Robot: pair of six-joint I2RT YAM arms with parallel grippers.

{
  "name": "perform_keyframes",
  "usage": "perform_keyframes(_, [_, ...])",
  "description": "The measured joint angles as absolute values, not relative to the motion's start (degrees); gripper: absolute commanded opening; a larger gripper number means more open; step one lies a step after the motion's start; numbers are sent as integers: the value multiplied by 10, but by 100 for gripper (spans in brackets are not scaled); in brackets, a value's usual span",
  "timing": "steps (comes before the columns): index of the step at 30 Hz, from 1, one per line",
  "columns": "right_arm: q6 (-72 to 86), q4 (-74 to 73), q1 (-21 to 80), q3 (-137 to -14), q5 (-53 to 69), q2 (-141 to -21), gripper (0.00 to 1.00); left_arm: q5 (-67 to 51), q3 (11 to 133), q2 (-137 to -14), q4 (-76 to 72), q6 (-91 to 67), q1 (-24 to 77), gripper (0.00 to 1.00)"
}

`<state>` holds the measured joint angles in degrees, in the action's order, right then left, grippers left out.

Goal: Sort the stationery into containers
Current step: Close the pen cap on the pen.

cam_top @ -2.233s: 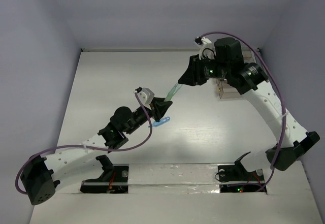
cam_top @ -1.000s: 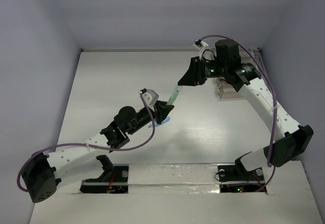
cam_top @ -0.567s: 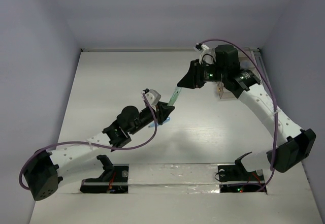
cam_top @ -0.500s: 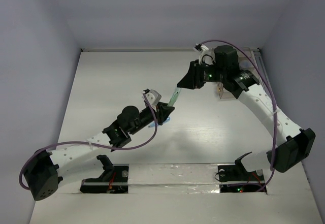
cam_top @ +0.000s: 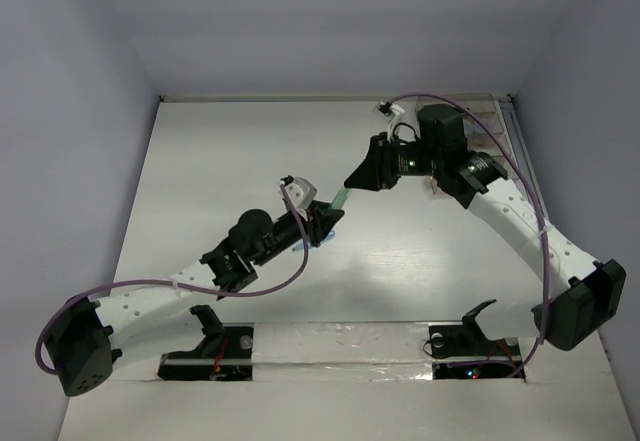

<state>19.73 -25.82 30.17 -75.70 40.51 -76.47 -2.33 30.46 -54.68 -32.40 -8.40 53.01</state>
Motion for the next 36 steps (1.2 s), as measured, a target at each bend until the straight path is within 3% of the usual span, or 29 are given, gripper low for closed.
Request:
perform_keyframes(21, [194,-214,372,-712,283,-737,0,-22,331,-547,-236,-84,531,0])
perform_keyframes(36, [239,-18,390,-531,233,-690,0,-19,409,-613,-81,-64,531,0])
